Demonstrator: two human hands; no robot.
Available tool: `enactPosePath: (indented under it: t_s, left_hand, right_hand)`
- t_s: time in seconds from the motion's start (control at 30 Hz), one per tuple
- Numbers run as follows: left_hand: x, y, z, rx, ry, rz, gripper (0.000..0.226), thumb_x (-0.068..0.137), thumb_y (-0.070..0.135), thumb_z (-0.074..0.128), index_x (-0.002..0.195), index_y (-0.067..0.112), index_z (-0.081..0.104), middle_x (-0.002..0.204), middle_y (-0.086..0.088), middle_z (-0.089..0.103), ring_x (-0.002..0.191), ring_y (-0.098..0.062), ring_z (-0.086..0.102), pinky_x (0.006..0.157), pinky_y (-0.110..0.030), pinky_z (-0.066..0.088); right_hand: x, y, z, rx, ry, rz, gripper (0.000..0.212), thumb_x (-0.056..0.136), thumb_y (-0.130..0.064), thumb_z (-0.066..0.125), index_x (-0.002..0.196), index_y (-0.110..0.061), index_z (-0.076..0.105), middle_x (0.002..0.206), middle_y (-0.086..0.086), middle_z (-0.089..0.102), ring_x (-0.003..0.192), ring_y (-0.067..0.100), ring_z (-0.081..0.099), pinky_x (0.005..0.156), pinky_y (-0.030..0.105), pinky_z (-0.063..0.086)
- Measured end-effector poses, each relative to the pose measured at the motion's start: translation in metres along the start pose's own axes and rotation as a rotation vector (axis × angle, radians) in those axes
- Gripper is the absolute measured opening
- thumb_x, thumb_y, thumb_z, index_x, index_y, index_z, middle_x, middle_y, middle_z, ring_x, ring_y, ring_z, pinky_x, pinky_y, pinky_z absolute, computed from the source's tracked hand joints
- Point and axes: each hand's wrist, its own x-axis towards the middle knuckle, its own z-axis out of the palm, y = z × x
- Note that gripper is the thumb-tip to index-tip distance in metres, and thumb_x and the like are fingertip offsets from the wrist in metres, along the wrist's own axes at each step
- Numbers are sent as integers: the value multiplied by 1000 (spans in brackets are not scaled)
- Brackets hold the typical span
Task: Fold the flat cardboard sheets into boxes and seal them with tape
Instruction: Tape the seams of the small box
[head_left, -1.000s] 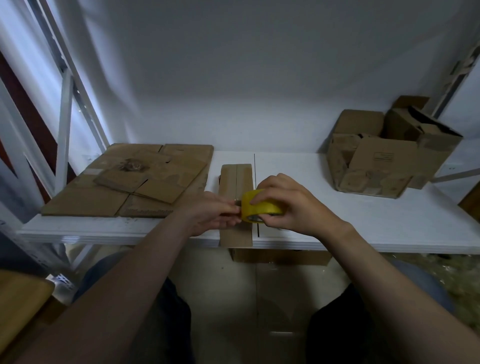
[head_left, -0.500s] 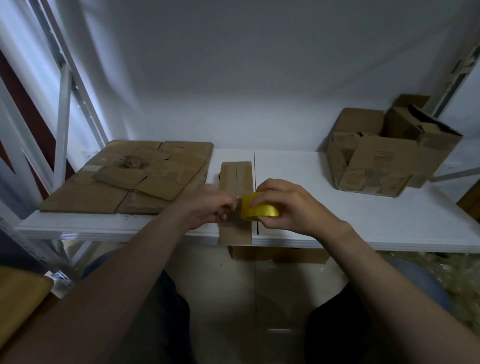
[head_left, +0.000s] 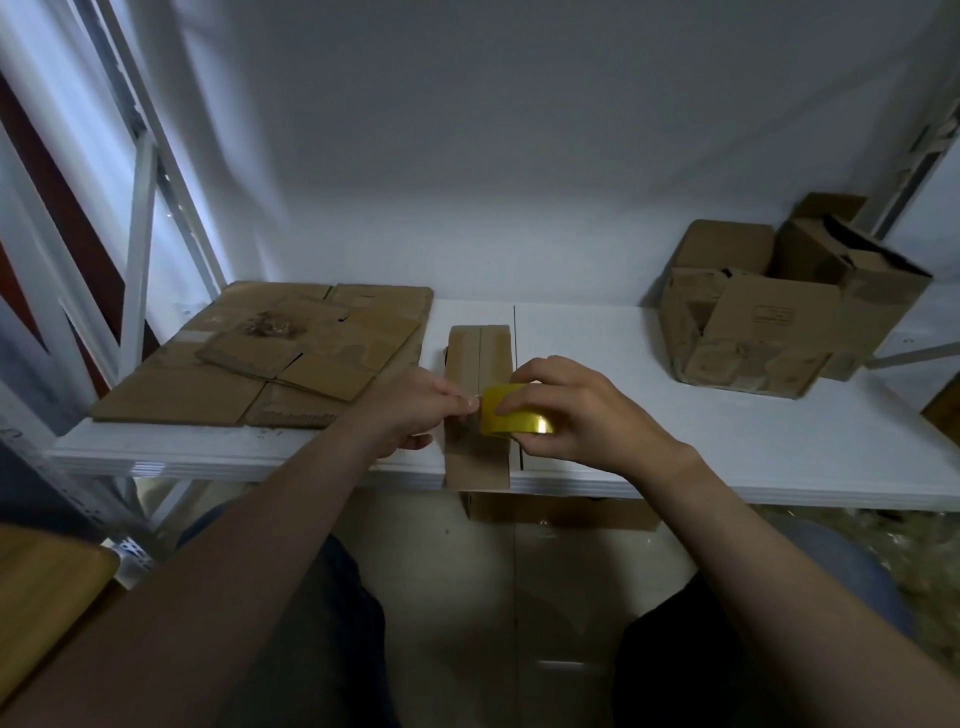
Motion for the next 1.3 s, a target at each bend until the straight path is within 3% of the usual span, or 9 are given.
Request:
enactPosePath:
  t_s: [0.13, 0.33, 0.47, 0.6, 0.67, 0.83, 1.03, 1.17, 1.3]
  left_hand:
    - [-4, 4, -4, -26, 38, -19, 21, 95, 30, 69, 107, 12, 68, 101, -1, 59, 90, -16, 54, 67, -28, 46]
    - [-8, 8, -12, -24, 139, 92, 16, 96, 23, 67, 83, 16, 73, 96, -23, 67, 66, -21, 48, 58, -30, 39]
    - [-11, 5, -20, -40, 161, 133, 19, 96, 27, 67, 82, 18, 77, 105, -18, 73, 90, -28, 58, 72, -36, 45]
    - [-14, 5, -25, -43, 239, 189, 22, 98, 23, 64, 79, 19, 73, 98, -1, 71, 96, -16, 60, 68, -26, 42]
    - [-15, 6, -26, -30, 237, 206, 23, 98, 20, 64, 76, 19, 72, 95, 6, 68, 92, -6, 57, 69, -23, 39]
    - [-12, -2, -33, -37, 352, 195, 20, 98, 18, 62, 82, 13, 73, 92, 12, 63, 86, 0, 50, 87, -32, 37]
    - [-8, -20, -36, -153, 294, 120, 17, 98, 20, 62, 89, 11, 73, 95, 9, 64, 89, -8, 51, 89, -36, 42]
    - [-2, -29, -20, -112, 335, 145, 20, 100, 21, 60, 91, 9, 73, 90, 16, 60, 84, -1, 50, 83, -33, 43]
    - [12, -44, -12, -121, 357, 130, 21, 102, 23, 56, 87, 19, 70, 87, 12, 61, 78, -8, 52, 76, -30, 49]
  right_hand:
    - [1, 0, 2, 45, -20, 90, 31, 85, -31, 80, 114, -27, 72, 113, -1, 62, 98, 19, 59, 78, 37, 54]
    - [6, -1, -3, 90, -58, 253, 36, 85, -37, 80, 119, -30, 71, 114, -4, 61, 99, 14, 57, 82, 30, 53]
    - [5, 3, -7, 20, -153, 328, 42, 88, -43, 75, 128, -37, 65, 116, -6, 57, 102, 13, 53, 84, 26, 50]
    - [-9, 1, -9, 191, 65, 387, 42, 85, -33, 80, 121, -36, 58, 115, -18, 54, 101, -1, 47, 81, 12, 41]
    - [-10, -1, -9, 182, 73, 381, 42, 84, -29, 80, 118, -32, 56, 117, -18, 53, 101, -1, 45, 80, 12, 42]
    - [-13, 19, -17, -30, -153, 302, 40, 87, -41, 76, 125, -34, 65, 113, -3, 57, 98, 16, 53, 80, 26, 45]
    - [-29, 36, -26, 104, -11, 277, 49, 84, -61, 68, 123, -31, 69, 107, -6, 62, 94, 14, 60, 78, 28, 51]
    - [-26, 50, -19, -23, -35, 223, 41, 82, -45, 81, 118, -27, 74, 102, -2, 61, 87, 17, 59, 72, 35, 54]
    - [-21, 61, -13, -43, -80, 231, 40, 81, -38, 84, 119, -29, 74, 102, -3, 59, 89, 17, 56, 73, 35, 53]
